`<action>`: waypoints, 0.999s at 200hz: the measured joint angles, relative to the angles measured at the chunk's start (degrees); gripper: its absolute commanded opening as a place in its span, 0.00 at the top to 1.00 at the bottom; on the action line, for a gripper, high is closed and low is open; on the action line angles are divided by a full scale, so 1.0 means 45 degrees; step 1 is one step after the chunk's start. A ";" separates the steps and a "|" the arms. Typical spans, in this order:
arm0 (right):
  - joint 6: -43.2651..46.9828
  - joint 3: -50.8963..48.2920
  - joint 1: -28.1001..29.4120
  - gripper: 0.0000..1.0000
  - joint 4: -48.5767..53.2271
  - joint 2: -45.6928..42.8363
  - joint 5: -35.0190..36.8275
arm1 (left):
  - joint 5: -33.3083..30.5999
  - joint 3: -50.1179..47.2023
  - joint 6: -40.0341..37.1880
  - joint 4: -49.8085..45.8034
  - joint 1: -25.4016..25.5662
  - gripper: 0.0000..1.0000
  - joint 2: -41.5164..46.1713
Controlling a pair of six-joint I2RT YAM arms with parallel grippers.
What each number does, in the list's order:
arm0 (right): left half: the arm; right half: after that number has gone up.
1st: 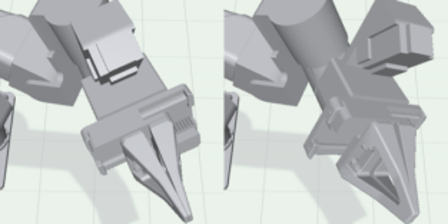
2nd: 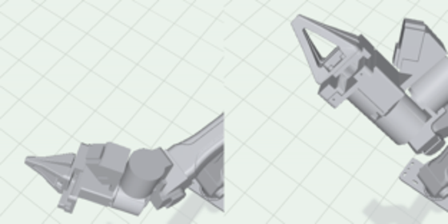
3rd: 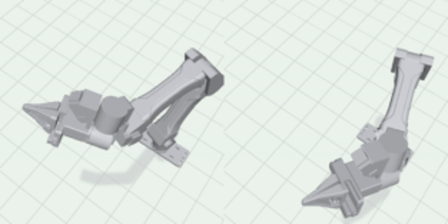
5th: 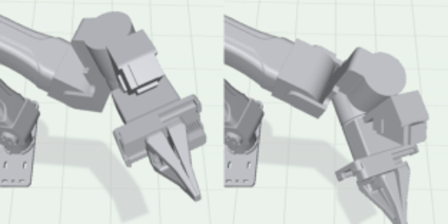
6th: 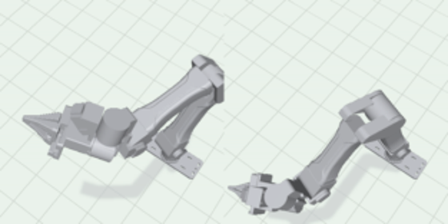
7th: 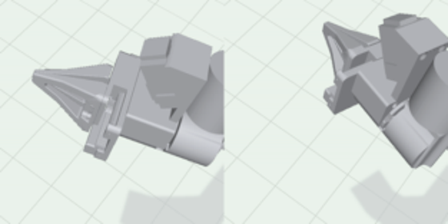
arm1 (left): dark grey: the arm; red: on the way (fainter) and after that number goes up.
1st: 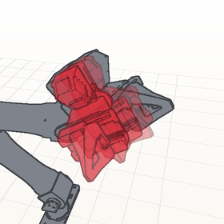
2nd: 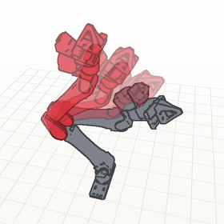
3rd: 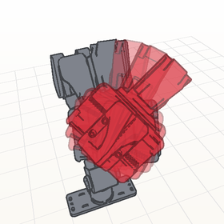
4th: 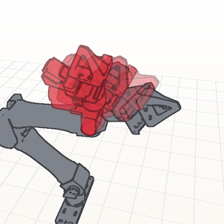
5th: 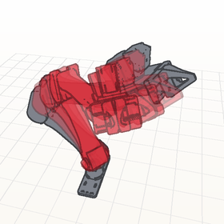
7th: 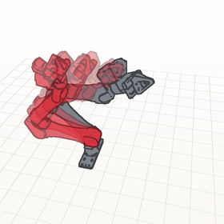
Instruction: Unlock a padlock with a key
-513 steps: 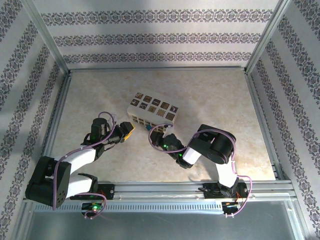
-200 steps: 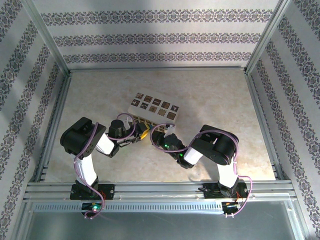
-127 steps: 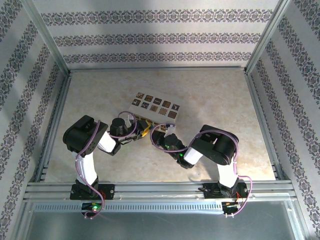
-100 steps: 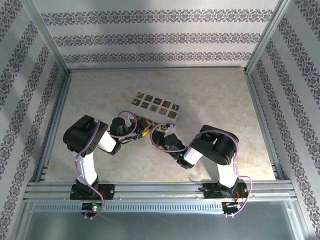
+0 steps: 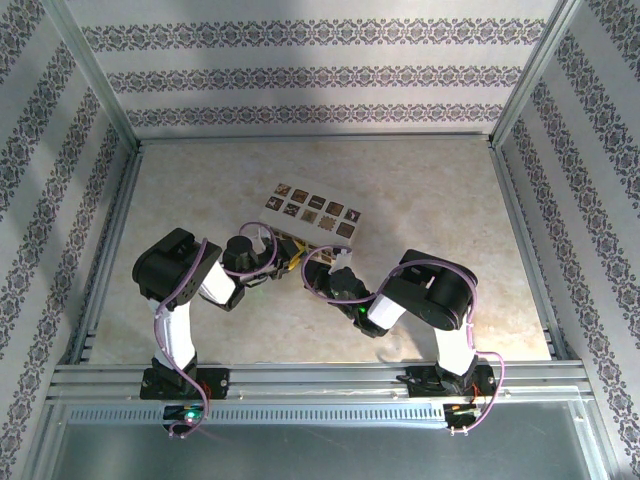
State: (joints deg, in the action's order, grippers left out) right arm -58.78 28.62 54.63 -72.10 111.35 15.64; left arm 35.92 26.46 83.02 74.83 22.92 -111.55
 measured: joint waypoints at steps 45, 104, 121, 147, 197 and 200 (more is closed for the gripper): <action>-0.0029 -0.0379 0.0005 0.71 -0.0228 -0.0238 -0.0034 | -0.0029 0.0000 -0.0015 0.0029 0.0005 0.92 0.0015; 0.0296 -0.1744 0.0005 0.57 -0.0180 -0.1608 0.0452 | -0.0146 -0.0015 -0.0209 -0.1161 0.0063 0.94 0.0952; 0.0641 -0.2254 0.0005 0.55 0.0058 -0.2375 0.0714 | -0.0262 -0.0029 -0.0350 -0.1583 0.0063 0.93 0.1248; 0.1452 -0.2642 0.0005 0.49 0.0971 -0.3910 0.1166 | -0.0617 -0.0316 -0.0447 -0.2040 0.0063 0.94 0.1783; 0.4036 -0.2633 0.0005 0.40 0.3604 -0.7159 0.1671 | -0.1044 -0.0510 -0.0612 -0.2841 0.0063 0.94 0.2429; 0.4240 -0.2633 0.0005 0.39 0.3793 -0.7329 0.1695 | -0.1054 -0.0520 -0.0636 -0.2875 0.0063 0.94 0.2472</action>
State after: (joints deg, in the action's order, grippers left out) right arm -39.70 16.78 54.65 -55.02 78.37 23.27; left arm 31.18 24.12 80.16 61.89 23.20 -100.42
